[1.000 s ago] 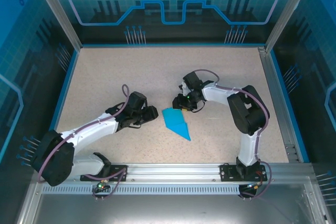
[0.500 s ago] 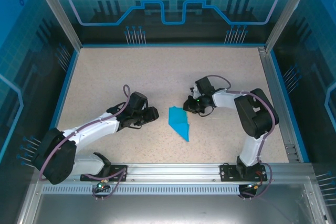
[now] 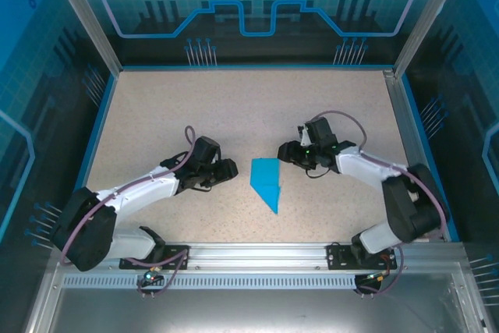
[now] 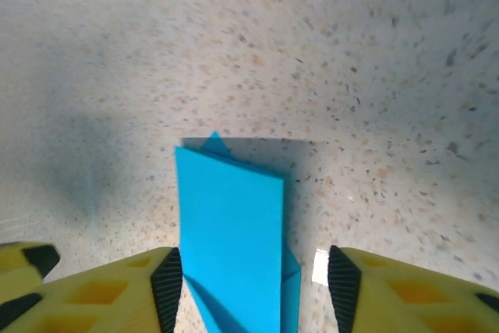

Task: Fold a paper plane with a square sheet of paper (pick it up from the middle)
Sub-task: Rotate the paper at the center of the table, then fold the wing for the fifth time at the center of the table.

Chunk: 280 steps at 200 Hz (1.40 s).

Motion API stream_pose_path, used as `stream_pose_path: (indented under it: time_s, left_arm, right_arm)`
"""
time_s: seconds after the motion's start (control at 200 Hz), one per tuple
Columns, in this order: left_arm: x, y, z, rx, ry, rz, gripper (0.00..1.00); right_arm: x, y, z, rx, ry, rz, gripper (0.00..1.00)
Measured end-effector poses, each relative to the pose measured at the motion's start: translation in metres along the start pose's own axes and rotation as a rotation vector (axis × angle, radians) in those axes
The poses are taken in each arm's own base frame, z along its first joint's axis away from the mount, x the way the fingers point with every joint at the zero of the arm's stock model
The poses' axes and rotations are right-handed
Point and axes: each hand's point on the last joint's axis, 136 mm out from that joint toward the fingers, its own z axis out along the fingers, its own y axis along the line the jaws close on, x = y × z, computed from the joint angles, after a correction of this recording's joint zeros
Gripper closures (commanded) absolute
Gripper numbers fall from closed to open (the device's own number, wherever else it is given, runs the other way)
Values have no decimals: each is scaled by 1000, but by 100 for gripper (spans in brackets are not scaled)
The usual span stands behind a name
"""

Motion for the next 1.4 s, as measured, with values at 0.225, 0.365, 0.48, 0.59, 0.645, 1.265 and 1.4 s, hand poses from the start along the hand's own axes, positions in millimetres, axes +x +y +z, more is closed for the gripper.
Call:
stream_pose_path:
  time_s: [0.225, 0.365, 0.48, 0.59, 0.645, 1.265, 1.4]
  left_arm:
    - [-4, -6, 4, 10, 3, 1, 41]
    - [-8, -12, 4, 18, -3, 7, 41]
    - [-9, -14, 3, 25, -9, 20, 41]
    - [-10, -14, 3, 26, -10, 22, 42]
    - [-9, -14, 4, 24, -8, 22, 42]
    - [-10, -21, 11, 30, 15, 24, 42]
    - [-8, -24, 14, 29, 22, 31, 42]
  right_arm:
    - [25, 13, -34, 144, -20, -145, 14]
    - [39, 2, -43, 262, -10, -195, 11]
    - [39, 2, -51, 280, -32, -230, 11]
    - [36, 9, -55, 235, -66, -278, 21]
    - [39, 10, -54, 219, -53, -280, 34]
    - [90, 14, 1, 16, 192, -176, 71]
    - [92, 15, 11, -7, 226, -163, 73]
